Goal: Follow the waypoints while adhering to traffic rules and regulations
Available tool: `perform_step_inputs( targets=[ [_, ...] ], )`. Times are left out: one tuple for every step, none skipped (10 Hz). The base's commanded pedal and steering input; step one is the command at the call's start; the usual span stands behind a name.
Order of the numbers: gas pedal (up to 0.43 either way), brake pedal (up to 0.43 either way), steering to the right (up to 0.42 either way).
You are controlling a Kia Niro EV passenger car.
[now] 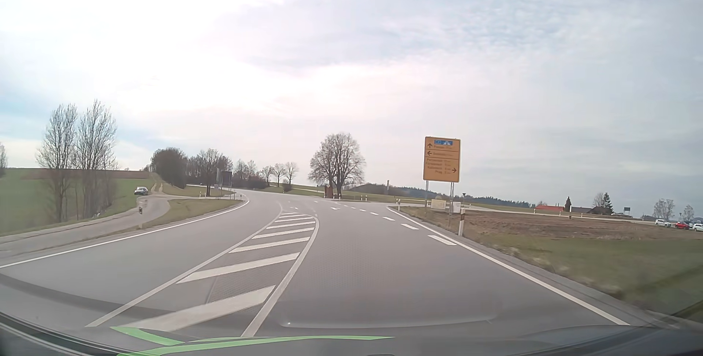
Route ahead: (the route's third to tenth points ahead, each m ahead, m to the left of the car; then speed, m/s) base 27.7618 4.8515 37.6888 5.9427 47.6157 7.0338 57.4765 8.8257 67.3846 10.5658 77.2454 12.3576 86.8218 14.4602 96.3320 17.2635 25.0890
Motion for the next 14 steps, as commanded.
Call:
perform_step_inputs(
  targets=[
    [0.189, 0.000, -0.012],
    [0.189, 0.000, -0.012],
    [0.189, 0.000, -0.013],
    [0.189, 0.000, -0.016],
    [0.189, 0.000, -0.016],
    [0.189, 0.000, -0.015],
    [0.189, 0.000, -0.016],
    [0.189, 0.000, -0.015],
    [0.189, 0.000, -0.015],
    [0.189, 0.000, -0.015],
    [0.189, 0.000, -0.016],
    [0.189, 0.000, -0.015],
    [0.189, 0.000, -0.016],
    [0.189, 0.000, -0.016]
  ],
)
